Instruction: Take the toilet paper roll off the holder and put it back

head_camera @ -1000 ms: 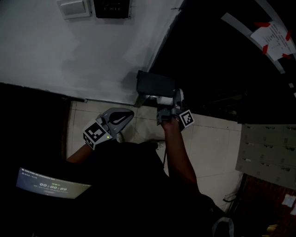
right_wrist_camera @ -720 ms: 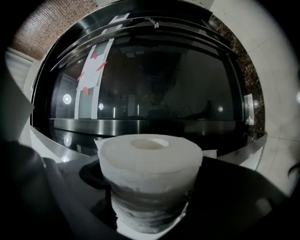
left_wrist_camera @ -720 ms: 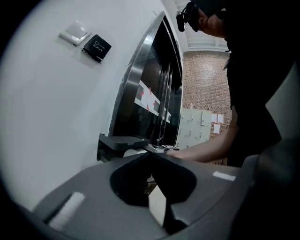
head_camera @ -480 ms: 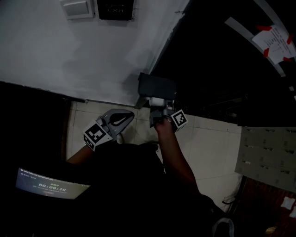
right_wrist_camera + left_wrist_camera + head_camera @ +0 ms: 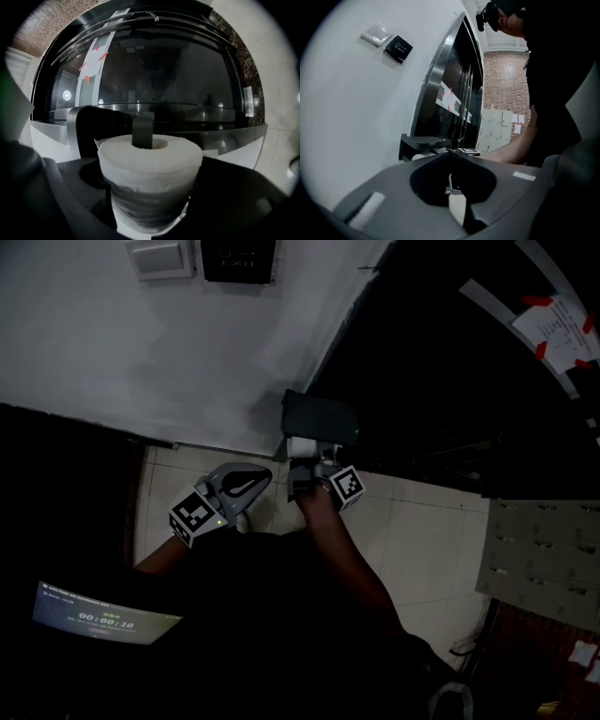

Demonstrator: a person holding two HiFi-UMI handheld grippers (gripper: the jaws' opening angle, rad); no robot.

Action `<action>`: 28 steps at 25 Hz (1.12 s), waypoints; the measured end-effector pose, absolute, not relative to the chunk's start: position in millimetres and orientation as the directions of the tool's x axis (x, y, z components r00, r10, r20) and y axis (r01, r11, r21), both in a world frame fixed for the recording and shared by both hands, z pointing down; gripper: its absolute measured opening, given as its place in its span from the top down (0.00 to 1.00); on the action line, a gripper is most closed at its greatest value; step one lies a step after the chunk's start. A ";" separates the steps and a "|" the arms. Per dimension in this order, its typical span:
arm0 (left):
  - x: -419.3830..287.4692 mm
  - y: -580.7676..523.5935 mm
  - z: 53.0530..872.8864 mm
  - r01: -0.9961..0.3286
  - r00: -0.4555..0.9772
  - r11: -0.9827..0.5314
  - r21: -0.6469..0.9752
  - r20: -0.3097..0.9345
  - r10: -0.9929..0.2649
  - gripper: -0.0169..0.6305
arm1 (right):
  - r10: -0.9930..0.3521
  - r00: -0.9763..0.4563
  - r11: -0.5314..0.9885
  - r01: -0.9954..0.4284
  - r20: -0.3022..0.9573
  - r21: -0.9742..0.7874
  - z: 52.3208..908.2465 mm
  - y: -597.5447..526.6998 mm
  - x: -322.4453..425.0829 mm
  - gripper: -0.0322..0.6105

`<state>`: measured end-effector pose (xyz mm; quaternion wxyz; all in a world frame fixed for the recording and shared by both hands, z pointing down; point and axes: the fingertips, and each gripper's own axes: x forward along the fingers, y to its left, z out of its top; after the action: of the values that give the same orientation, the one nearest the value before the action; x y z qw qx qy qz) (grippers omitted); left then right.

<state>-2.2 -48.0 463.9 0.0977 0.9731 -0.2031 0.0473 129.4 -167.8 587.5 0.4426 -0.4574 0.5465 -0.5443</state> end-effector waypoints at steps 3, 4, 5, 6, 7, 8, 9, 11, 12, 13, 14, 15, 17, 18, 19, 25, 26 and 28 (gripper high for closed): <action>-2.0 -48.3 465.5 -0.403 0.914 -0.899 0.170 0.130 -0.385 0.97 | -0.978 -0.206 -0.007 -0.025 0.012 -1.000 587.7 -167.3 127.8 0.21; -1.6 -48.4 465.3 -0.402 0.914 -0.899 0.171 0.130 -0.384 0.97 | -0.977 -0.213 -0.011 -0.032 0.018 -0.999 586.2 -166.2 126.9 0.21; -1.1 -48.6 464.9 -0.402 0.914 -0.900 0.171 0.129 -0.384 0.97 | -0.975 -0.219 -0.013 -0.037 0.021 -0.999 585.5 -164.9 126.5 0.21; -0.7 -48.8 464.6 -0.401 0.915 -0.900 0.171 0.129 -0.383 0.97 | -0.974 -0.224 -0.013 -0.040 0.021 -0.999 585.1 -163.5 126.3 0.21; -0.4 -49.1 464.5 -0.400 0.915 -0.900 0.171 0.128 -0.382 0.97 | -0.973 -0.228 -0.014 -0.042 0.023 -0.999 583.5 -161.8 125.6 0.21; -0.1 -49.4 464.5 -0.399 0.915 -0.901 0.170 0.128 -0.381 0.97 | -0.973 -0.231 -0.016 -0.042 0.025 -0.999 581.4 -159.9 124.8 0.21; 0.3 -49.6 464.6 -0.398 0.916 -0.902 0.169 0.128 -0.380 0.97 | -0.972 -0.234 -0.016 -0.041 0.025 -0.999 580.2 -158.0 124.3 0.21; 1.6 -49.5 465.2 -0.395 0.917 -0.903 0.168 0.128 -0.378 0.97 | -0.970 -0.241 -0.012 -0.032 0.019 -0.999 579.6 -153.5 124.5 0.21; 2.3 -49.4 465.7 -0.394 0.918 -0.904 0.167 0.128 -0.376 0.97 | -0.970 -0.243 -0.012 -0.026 0.018 -1.000 579.9 -150.6 125.0 0.21; 3.2 -49.3 466.1 -0.393 0.918 -0.904 0.167 0.128 -0.375 0.97 | -0.969 -0.244 -0.014 -0.022 0.019 -1.000 580.3 -146.9 125.6 0.21; 4.0 -49.4 466.3 -0.391 0.919 -0.905 0.167 0.128 -0.373 0.97 | -0.969 -0.246 -0.017 -0.021 0.022 -1.000 580.6 -142.6 126.3 0.21; 4.8 -49.4 466.2 -0.390 0.919 -0.905 0.168 0.128 -0.372 0.97 | -0.968 -0.250 -0.020 -0.020 0.024 -1.000 580.6 -137.7 126.7 0.21; 6.3 -48.9 464.9 -0.387 0.920 -0.906 0.173 0.128 -0.369 0.97 | -0.964 -0.264 -0.022 -0.019 0.027 -1.000 579.4 -125.9 126.3 0.21; 7.1 -48.6 463.6 -0.386 0.921 -0.905 0.177 0.130 -0.367 0.97 | -0.962 -0.271 -0.025 -0.018 0.029 -1.000 578.8 -119.2 125.8 0.21; 7.8 -48.4 462.9 -0.385 0.922 -0.905 0.179 0.132 -0.365 0.97 | -0.960 -0.280 -0.029 -0.017 0.032 -0.999 578.6 -112.1 125.2 0.21; 12.9 -51.0 462.5 -0.374 0.926 -0.913 0.164 0.129 -0.356 0.97 | -0.945 -0.323 -0.047 -0.007 0.047 -0.999 572.2 -74.6 122.9 0.21; 13.5 -52.2 461.6 -0.372 0.926 -0.914 0.163 0.128 -0.354 0.97 | -0.945 -0.324 -0.043 -0.003 0.042 -0.999 568.6 -71.5 123.2 0.21; 13.9 -53.3 460.5 -0.369 0.928 -0.915 0.164 0.127 -0.351 0.97 | -0.947 -0.319 -0.036 0.005 0.033 -0.999 561.8 -66.8 124.1 0.21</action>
<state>13.9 -53.3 460.5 0.0927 0.9774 -0.1841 0.0474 124.1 -66.8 561.8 0.4064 -0.4186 0.5629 -0.5855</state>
